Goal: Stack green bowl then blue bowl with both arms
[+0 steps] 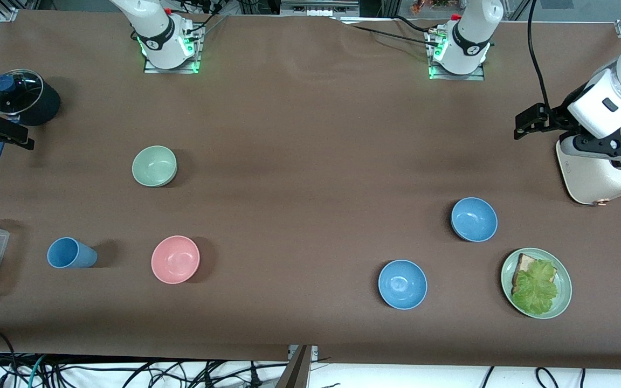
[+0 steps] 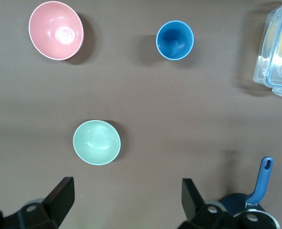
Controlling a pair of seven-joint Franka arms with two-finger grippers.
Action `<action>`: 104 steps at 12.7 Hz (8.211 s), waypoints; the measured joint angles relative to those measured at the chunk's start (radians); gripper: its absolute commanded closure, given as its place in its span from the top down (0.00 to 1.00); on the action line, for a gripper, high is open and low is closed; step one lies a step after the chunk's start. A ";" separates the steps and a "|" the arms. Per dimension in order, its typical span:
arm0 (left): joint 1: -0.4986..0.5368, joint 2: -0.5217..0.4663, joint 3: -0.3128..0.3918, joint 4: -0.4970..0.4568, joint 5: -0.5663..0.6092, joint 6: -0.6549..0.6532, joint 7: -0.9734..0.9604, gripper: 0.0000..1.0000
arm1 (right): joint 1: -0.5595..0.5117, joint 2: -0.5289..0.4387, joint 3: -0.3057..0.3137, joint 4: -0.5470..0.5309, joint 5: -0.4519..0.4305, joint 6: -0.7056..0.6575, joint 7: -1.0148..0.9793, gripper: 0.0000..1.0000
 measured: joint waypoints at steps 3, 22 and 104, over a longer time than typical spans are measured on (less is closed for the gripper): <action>0.000 0.000 0.000 0.000 0.000 0.000 0.000 1.00 | 0.000 0.000 0.000 0.000 0.000 0.000 0.000 0.99; 0.000 0.000 0.000 0.000 0.000 0.000 0.000 1.00 | 0.000 0.000 0.000 0.000 -0.001 0.000 0.000 0.99; 0.002 0.000 -0.002 0.006 0.000 -0.001 0.000 1.00 | -0.006 0.372 0.121 -0.296 0.153 0.257 0.032 0.00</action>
